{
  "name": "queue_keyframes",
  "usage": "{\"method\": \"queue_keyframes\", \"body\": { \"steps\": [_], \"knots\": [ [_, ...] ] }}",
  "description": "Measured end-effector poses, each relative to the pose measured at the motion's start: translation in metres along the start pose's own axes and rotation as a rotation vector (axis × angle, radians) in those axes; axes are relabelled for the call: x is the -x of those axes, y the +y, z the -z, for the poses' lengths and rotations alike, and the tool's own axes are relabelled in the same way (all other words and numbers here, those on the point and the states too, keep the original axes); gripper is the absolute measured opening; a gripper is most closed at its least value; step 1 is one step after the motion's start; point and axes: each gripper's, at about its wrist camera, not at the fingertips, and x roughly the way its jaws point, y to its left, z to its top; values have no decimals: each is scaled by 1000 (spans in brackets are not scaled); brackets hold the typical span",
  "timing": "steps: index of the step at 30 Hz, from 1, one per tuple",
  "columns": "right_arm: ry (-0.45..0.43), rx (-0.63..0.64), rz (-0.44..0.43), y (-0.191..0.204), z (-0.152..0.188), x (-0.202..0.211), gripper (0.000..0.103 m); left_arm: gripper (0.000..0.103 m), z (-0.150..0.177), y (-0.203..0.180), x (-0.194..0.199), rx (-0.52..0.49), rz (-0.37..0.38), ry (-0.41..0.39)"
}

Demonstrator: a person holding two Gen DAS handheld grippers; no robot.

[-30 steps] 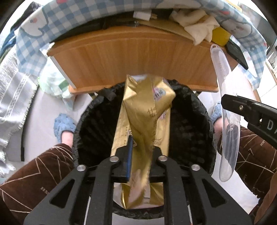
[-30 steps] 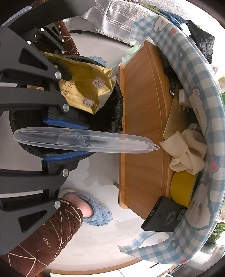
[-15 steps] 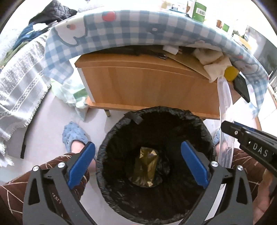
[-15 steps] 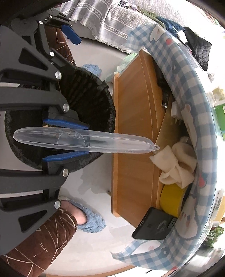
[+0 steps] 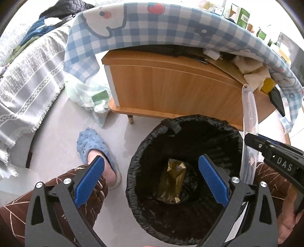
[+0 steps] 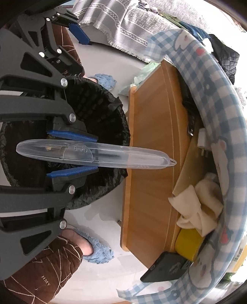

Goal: Collect trash
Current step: 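Open the right tool to drop the clear tube into the bin, then reach the left tool to the plastic bag of gold wrappers while the right tool reaches the white pill bottle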

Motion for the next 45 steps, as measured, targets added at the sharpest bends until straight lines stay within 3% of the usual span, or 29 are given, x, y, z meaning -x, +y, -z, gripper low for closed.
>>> {"method": "queue_keyframes", "body": {
  "steps": [4,11,17,29,32,45],
  "knots": [
    [7,5,2,2,1,-3,28,97,-1,4,-1,21,-4,3],
    [-18,18,9,3,-2,8,68,97,-5,6,-2,46,-22,11],
    [-79,40,60,1,-9,29,90,97,-13,5,4,49,-22,18],
    [-176,74,156,-17,-31,78,94,97,-45,-9,43,37,37,-21],
    [-185,67,150,-21,-35,87,94,97,-53,-12,53,35,70,-26],
    [-240,40,139,-41,-67,124,94,97,-84,-35,79,-34,88,-59]
  ]
}}
